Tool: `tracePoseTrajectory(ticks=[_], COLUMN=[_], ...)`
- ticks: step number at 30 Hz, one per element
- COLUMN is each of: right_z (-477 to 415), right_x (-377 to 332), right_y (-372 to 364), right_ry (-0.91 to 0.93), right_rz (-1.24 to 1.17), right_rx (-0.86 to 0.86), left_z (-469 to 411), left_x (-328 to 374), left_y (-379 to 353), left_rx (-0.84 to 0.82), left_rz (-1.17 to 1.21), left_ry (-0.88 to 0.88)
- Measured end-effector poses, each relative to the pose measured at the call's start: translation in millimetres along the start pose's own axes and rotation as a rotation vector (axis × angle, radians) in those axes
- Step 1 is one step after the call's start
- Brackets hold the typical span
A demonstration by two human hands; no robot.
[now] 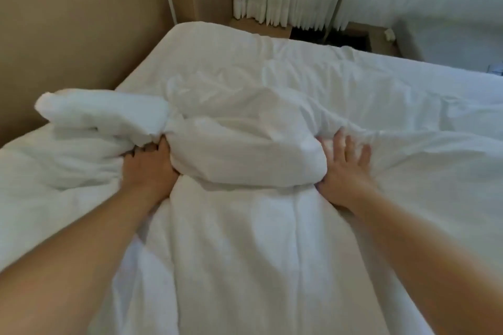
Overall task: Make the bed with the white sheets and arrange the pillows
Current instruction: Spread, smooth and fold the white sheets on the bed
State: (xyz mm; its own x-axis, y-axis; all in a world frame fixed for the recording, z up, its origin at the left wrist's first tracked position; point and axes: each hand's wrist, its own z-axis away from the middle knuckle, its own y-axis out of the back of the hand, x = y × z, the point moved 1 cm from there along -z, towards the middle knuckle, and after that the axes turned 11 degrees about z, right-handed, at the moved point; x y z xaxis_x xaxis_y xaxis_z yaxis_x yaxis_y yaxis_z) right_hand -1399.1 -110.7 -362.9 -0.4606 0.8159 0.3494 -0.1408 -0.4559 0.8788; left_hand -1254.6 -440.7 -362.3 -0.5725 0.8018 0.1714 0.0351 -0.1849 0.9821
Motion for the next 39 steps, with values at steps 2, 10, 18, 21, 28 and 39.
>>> tracePoseTrajectory(ticks=[2, 10, 18, 21, 28, 39], right_z=[-15, -9, -48, -86, -127, -104], right_x=[7, 26, 22, -13, -97, 3], right_y=[15, 109, 170, 167, 89, 239], right_ry=[0.049, 0.103, 0.007, 0.111, 0.073, -0.275], right_rz=[-0.077, -0.332, -0.582, -0.57, -0.358, -1.093], right_rx=[-0.093, -0.405, 0.183, 0.149, 0.058, 0.533], left_z=[-18, -54, -51, -76, -91, -117], left_x=[-2, 47, 5, -17, -29, 35], left_y=[26, 156, 70, 101, 12, 185], left_rx=[-0.192, 0.43, -0.61, -0.472, -0.335, 0.411], left_rz=[0.048, 0.083, -0.002, 0.338, 0.244, 0.98], left_ry=[-0.034, -0.233, 0.006, 0.19, 0.374, 0.169])
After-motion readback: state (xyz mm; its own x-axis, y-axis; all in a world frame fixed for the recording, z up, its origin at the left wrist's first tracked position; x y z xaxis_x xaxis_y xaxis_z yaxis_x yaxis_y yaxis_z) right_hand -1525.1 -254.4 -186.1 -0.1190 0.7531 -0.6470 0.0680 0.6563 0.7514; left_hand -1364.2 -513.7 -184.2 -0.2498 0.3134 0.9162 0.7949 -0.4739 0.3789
